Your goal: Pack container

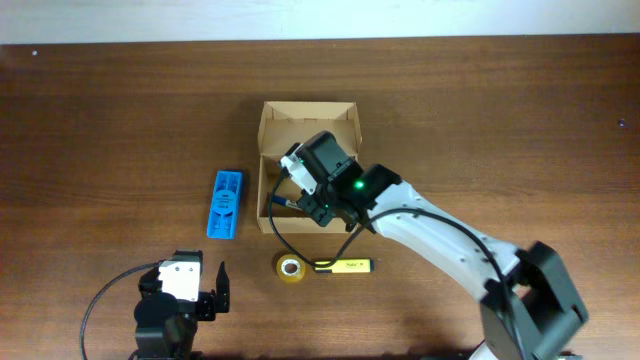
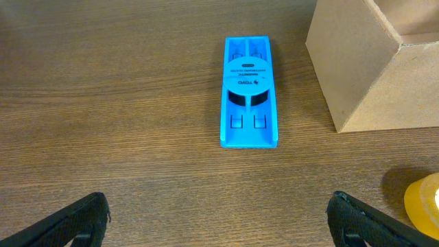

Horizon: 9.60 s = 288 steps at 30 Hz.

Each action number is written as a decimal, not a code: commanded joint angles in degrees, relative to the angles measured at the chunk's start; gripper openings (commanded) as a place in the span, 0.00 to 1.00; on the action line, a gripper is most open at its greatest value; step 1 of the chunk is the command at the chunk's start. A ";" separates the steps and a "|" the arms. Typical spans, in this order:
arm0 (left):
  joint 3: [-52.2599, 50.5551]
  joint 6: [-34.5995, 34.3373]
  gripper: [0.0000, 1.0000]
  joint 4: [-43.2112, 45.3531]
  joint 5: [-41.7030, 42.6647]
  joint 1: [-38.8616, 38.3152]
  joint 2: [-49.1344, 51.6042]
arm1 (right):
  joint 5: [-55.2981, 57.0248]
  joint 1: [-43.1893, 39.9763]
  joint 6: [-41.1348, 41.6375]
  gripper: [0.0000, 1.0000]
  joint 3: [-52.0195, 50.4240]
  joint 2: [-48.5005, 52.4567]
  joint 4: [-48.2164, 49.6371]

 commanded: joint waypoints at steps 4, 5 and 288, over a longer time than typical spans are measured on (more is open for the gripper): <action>-0.37 0.96 1.00 -0.02 -0.63 0.35 -0.33 | 1.03 0.26 -2.93 0.17 0.94 3.69 1.73; -0.37 0.94 1.00 -0.02 -0.63 0.33 -0.33 | 1.01 0.26 -2.93 0.19 0.94 3.69 1.90; 59.91 0.74 1.00 -11.54 12.70 0.33 102.90 | 14.56 -8.48 14.05 0.99 -18.53 -85.00 -28.24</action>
